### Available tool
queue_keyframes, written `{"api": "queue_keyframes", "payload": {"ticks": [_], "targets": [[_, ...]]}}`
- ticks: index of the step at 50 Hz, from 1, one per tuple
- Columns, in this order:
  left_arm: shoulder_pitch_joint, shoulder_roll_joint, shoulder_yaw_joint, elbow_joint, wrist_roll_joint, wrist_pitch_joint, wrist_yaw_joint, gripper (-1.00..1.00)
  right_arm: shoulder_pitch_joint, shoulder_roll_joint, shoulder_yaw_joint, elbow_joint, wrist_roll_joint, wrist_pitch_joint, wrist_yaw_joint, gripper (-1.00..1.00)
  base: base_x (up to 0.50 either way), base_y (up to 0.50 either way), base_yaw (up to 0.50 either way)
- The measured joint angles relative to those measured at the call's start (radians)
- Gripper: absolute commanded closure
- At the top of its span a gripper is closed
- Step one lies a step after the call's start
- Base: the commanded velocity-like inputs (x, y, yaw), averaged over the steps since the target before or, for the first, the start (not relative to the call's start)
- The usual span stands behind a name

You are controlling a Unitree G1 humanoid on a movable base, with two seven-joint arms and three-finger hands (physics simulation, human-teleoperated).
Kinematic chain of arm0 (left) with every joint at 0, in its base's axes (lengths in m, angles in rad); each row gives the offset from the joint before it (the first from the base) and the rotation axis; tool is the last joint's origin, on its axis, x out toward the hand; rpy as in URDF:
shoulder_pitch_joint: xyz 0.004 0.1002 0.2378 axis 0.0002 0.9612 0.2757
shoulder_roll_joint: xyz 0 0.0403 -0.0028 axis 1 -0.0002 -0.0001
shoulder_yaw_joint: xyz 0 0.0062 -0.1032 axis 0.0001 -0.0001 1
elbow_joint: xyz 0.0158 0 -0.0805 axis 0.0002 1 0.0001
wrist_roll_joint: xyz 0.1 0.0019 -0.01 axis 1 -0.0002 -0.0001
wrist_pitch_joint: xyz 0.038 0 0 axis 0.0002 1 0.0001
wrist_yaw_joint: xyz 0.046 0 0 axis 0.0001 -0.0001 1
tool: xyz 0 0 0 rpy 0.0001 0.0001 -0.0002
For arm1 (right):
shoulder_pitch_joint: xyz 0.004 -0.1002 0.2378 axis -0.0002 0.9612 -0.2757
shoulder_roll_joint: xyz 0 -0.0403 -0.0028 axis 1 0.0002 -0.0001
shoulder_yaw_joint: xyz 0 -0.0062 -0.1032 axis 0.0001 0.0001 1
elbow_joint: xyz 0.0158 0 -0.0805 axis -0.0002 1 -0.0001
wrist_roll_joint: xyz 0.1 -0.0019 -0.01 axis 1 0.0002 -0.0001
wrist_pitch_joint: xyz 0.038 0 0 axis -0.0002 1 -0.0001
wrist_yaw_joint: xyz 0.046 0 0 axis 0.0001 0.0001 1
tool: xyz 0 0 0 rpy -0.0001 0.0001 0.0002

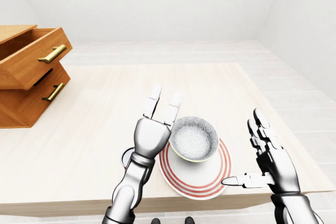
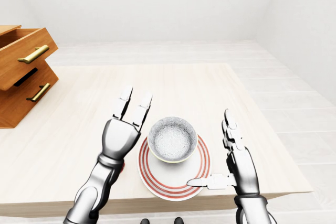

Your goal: Put the bowl on the plate.

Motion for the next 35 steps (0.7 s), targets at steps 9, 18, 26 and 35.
{"api": "queue_keyframes", "payload": {"ticks": [9, 18, 26, 35], "targets": [[-0.002, 0.0, 0.035, -0.064, -0.062, 0.0, -0.071, -1.0, 0.0, -0.001, 0.003, -0.006, -0.002, 0.0, 0.0, -1.0, 0.0, 0.0, 0.0], [0.003, 0.001, 0.088, -0.177, -0.186, 0.0, -0.205, -1.0, -0.001, -0.002, 0.006, 0.007, -0.001, 0.0, -0.002, -1.0, 0.0, 0.0, 0.0], [-0.001, 0.011, 0.155, -0.29, -0.361, 0.0, -0.389, -1.0, -0.003, -0.005, 0.015, 0.012, -0.005, 0.0, -0.007, -1.0, 0.0, 0.0, 0.0], [-0.033, 0.027, 0.243, -0.327, -0.511, 0.0, -0.521, -1.0, -0.005, -0.011, 0.044, 0.005, -0.023, 0.0, -0.021, -1.0, 0.0, 0.0, 0.0]]}}
